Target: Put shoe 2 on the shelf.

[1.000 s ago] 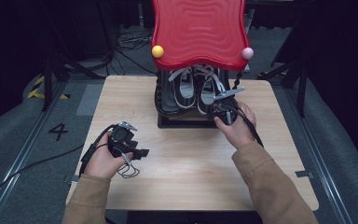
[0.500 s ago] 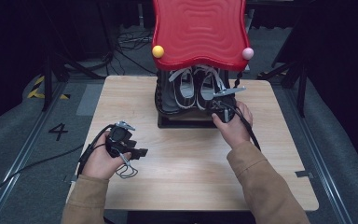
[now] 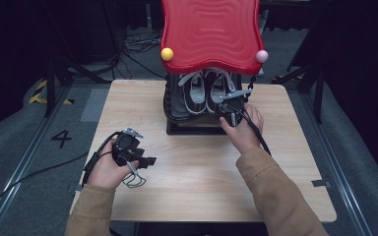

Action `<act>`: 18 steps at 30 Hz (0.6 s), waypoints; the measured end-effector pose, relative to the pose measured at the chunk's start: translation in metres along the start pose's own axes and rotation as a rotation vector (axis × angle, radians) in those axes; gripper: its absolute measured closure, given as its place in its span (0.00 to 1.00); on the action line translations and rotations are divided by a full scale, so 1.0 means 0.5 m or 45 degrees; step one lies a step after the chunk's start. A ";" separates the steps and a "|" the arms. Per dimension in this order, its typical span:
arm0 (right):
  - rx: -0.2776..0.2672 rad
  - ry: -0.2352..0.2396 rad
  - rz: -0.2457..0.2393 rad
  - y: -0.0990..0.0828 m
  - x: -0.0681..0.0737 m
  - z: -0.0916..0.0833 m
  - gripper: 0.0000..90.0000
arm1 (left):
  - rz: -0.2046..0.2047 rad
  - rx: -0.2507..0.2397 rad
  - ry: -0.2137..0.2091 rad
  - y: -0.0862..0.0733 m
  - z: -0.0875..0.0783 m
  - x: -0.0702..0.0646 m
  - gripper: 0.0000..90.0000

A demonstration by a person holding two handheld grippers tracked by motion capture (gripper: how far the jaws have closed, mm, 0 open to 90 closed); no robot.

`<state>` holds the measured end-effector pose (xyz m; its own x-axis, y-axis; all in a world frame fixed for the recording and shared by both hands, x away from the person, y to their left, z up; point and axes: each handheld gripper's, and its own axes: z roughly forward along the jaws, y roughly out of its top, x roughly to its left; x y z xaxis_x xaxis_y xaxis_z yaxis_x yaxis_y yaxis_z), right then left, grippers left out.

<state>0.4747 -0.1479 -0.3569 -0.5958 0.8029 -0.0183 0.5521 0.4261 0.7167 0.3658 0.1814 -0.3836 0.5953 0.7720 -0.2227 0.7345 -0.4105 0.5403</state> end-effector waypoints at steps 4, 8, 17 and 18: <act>0.013 -0.028 -0.029 0.005 0.005 0.002 1.00 | 0.004 0.006 -0.006 0.001 0.003 -0.001 0.46; 0.027 -0.012 -0.036 0.003 0.005 0.000 1.00 | 0.007 0.006 -0.010 0.002 0.003 -0.001 0.46; -0.031 0.143 -0.015 -0.006 0.000 -0.062 0.85 | 0.005 0.002 -0.001 0.005 0.007 0.003 0.46; -0.040 0.150 -0.015 -0.008 -0.001 -0.071 0.84 | 0.006 0.002 0.000 0.005 0.006 0.001 0.46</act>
<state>0.4523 -0.1648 -0.3349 -0.6675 0.7427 0.0534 0.5271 0.4206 0.7384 0.3691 0.1794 -0.3849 0.5988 0.7701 -0.2199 0.7321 -0.4149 0.5403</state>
